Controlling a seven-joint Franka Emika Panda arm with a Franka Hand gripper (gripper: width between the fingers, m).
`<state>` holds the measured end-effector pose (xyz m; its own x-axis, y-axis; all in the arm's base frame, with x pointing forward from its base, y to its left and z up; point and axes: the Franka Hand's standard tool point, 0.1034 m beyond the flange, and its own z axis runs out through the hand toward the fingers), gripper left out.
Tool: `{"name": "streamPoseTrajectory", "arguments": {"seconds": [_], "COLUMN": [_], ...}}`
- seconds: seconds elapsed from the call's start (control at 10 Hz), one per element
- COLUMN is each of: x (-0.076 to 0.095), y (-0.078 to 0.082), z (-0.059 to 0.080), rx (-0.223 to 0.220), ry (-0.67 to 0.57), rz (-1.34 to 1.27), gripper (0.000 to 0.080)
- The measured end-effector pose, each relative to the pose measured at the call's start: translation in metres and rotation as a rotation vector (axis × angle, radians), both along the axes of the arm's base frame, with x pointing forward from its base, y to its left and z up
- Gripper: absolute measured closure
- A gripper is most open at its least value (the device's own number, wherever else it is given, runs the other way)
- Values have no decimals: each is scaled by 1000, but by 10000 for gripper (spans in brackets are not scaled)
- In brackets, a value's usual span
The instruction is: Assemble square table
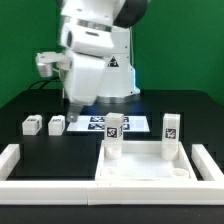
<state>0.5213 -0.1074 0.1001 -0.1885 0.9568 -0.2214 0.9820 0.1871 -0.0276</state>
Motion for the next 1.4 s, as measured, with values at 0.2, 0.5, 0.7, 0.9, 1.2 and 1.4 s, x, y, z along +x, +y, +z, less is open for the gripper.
{"name": "streamPoseTrajectory", "arguments": {"seconds": [0.2, 0.5, 0.7, 0.9, 1.2, 1.4], "x": [-17, -17, -17, -18, -58, -80], "y": [-20, -18, -16, -16, -42, -46], "z": [-6, -7, -8, -10, -31, -39], "rx": [2, 5, 11, 24, 56, 61], "ry": [-2, -39, -64, -96, -92, -46], "rz": [-143, -320, -442, -601, -953, -1189], "gripper": [150, 150, 150, 150, 150, 150]}}
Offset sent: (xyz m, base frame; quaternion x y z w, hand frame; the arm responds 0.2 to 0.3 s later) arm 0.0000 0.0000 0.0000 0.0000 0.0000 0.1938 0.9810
